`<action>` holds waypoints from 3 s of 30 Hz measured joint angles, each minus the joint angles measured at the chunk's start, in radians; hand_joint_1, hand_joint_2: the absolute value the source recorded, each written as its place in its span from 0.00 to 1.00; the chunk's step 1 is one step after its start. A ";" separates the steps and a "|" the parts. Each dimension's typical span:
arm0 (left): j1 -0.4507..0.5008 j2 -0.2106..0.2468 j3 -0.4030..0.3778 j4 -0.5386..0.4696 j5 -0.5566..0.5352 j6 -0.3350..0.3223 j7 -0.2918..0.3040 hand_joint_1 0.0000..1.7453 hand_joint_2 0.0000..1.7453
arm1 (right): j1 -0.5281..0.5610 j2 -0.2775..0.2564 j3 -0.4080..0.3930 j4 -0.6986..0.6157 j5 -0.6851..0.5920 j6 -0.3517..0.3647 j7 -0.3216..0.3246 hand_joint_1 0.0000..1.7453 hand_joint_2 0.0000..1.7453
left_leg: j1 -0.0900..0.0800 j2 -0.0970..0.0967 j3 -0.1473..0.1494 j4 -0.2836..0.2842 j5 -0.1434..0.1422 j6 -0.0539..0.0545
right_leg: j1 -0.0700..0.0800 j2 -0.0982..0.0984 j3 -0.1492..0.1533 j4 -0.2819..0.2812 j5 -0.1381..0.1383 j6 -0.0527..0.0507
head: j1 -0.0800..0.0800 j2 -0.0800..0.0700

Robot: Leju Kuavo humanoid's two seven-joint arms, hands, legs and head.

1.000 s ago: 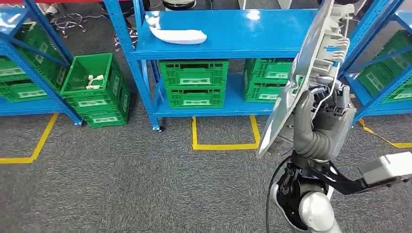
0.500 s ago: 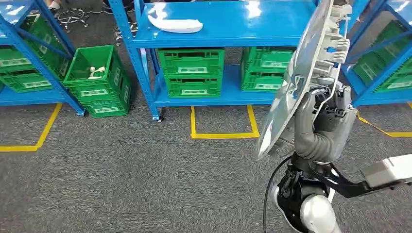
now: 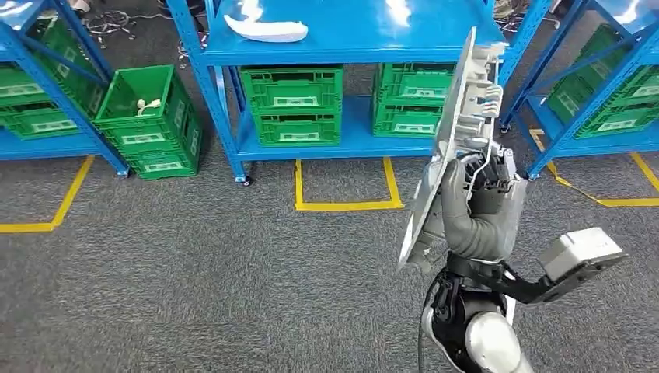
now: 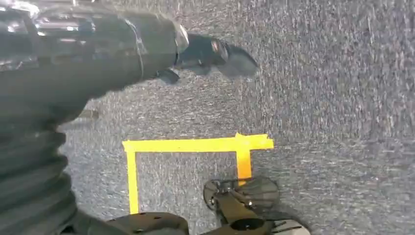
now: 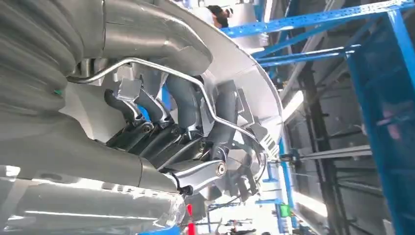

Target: Take the parts from the cabinet and place them on the table.

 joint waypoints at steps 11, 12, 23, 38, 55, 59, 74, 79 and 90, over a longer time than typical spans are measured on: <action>0.002 -0.015 0.000 0.000 -0.001 -0.006 0.010 0.00 1.00 | 0.055 0.015 0.015 0.055 0.132 0.000 -0.002 0.94 1.00 | 0.029 -0.007 -0.039 -0.007 0.026 -0.016 | -0.053 0.048 0.046 0.044 -0.044 0.069 | 0.030 0.000; 0.000 -0.015 0.000 0.000 -0.001 -0.006 0.010 0.00 1.00 | 0.056 0.015 0.016 0.058 0.141 0.000 0.002 0.94 1.00 | 0.025 -0.011 -0.053 0.001 0.025 -0.025 | -0.056 0.093 0.065 0.017 -0.064 0.066 | 0.033 0.000; 0.003 -0.018 0.000 0.001 -0.005 -0.011 0.016 0.00 1.00 | 0.073 0.034 0.021 0.081 0.141 0.000 0.008 0.94 1.00 | 0.044 0.006 -0.223 0.330 -0.110 -0.080 | -0.046 -0.033 0.037 0.009 -0.049 0.014 | 0.011 0.000; 0.003 -0.022 -0.001 0.002 -0.016 -0.014 0.019 0.00 1.00 | 0.073 0.041 0.033 0.089 0.172 0.000 0.020 0.94 1.00 | 0.022 -0.029 -0.101 0.034 0.042 -0.006 | -0.041 0.010 -0.088 0.341 -0.216 0.048 | 0.044 0.000; 0.003 -0.010 -0.001 0.003 -0.023 -0.010 0.011 0.00 1.00 | 0.029 0.031 0.063 0.097 0.103 0.000 0.005 0.94 1.00 | 0.058 0.015 -0.221 0.238 -0.011 -0.092 | -0.049 -0.047 0.050 0.008 -0.059 0.010 | 0.027 0.000; 0.000 -0.005 -0.001 0.003 -0.024 -0.008 0.008 0.00 1.00 | 0.007 0.028 0.079 0.100 0.089 0.000 -0.011 0.94 1.00 | 0.048 0.112 -0.127 0.059 0.039 -0.075 | -0.045 -0.080 0.050 0.030 -0.076 0.043 | 0.021 0.000; -0.002 0.005 -0.001 0.008 0.017 0.001 0.040 0.00 1.00 | -0.034 -0.017 0.137 0.101 0.016 0.036 -0.069 0.94 1.00 | 0.024 -0.103 -0.141 0.059 0.060 -0.024 | -0.031 0.099 0.038 0.055 -0.072 -0.001 | 0.065 0.000; 0.004 0.011 -0.001 0.010 0.010 -0.002 0.053 0.00 1.00 | -0.033 -0.024 0.156 0.092 0.006 0.050 -0.072 0.94 1.00 | 0.018 -0.024 -0.171 0.081 0.042 -0.052 | -0.036 0.040 0.059 0.001 -0.060 -0.003 | 0.072 0.000; 0.002 0.019 -0.001 0.010 0.011 0.000 0.043 0.00 1.00 | -0.028 -0.032 0.177 0.088 -0.032 0.078 -0.090 0.94 1.00 | 0.044 0.123 -0.154 0.072 0.045 -0.062 | -0.033 -0.087 0.063 0.031 -0.092 0.041 | 0.028 0.000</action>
